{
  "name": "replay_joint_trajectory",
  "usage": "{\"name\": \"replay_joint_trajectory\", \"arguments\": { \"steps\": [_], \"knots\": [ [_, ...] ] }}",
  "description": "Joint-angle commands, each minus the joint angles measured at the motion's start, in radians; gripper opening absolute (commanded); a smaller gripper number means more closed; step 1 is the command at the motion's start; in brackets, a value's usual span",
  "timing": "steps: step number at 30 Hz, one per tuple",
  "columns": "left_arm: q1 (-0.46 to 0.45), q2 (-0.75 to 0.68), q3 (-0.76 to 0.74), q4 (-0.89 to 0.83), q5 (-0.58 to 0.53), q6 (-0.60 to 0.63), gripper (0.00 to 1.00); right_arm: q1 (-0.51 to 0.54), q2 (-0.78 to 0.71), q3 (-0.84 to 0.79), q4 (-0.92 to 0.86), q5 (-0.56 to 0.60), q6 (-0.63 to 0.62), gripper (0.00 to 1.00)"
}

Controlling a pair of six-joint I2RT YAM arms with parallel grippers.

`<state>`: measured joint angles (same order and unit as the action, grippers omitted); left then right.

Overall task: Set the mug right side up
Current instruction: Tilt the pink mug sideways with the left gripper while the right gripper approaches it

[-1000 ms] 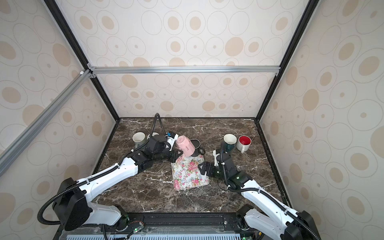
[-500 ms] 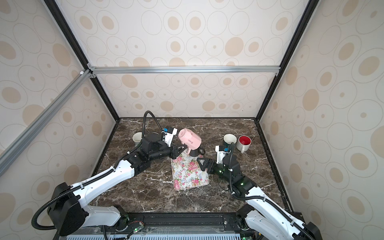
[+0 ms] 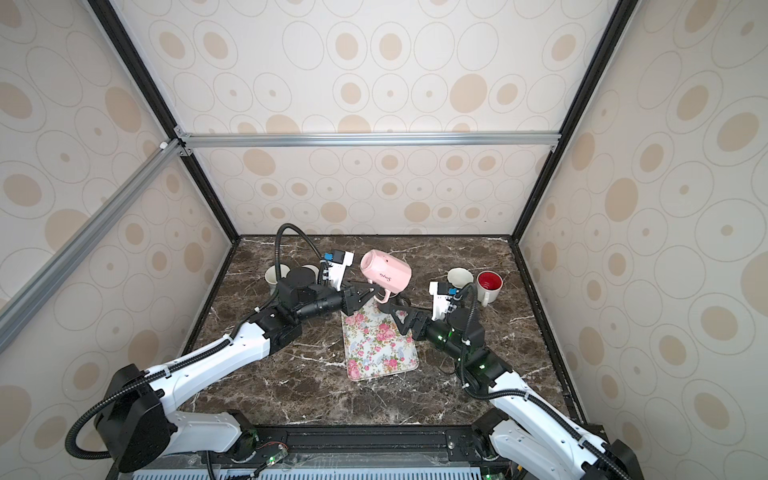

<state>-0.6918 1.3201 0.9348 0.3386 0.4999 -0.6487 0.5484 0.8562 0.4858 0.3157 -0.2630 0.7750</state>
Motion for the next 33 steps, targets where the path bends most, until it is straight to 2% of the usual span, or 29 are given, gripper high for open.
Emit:
{"name": "replay_joint_trajectory", "arguments": {
  "steps": [1, 10, 21, 28, 33],
  "knots": [
    [-0.002, -0.031, 0.010, 0.205, 0.044, -0.039, 0.00, -0.002, 0.001, 0.007, 0.074, -0.025, -0.016, 0.93],
    [-0.002, -0.018, -0.016, 0.330, 0.096, -0.112, 0.00, -0.002, -0.001, 0.010, 0.174, -0.064, -0.017, 0.91],
    [-0.003, 0.010, -0.075, 0.472, 0.138, -0.190, 0.00, -0.002, 0.051, 0.047, 0.280, -0.084, 0.039, 0.87],
    [-0.004, 0.002, -0.083, 0.460, 0.133, -0.145, 0.00, -0.002, 0.109, 0.076, 0.342, -0.122, 0.067, 0.70],
    [-0.003, 0.009, -0.087, 0.468, 0.142, -0.153, 0.00, -0.002, 0.138, 0.082, 0.373, -0.132, 0.085, 0.67]
  ]
}}
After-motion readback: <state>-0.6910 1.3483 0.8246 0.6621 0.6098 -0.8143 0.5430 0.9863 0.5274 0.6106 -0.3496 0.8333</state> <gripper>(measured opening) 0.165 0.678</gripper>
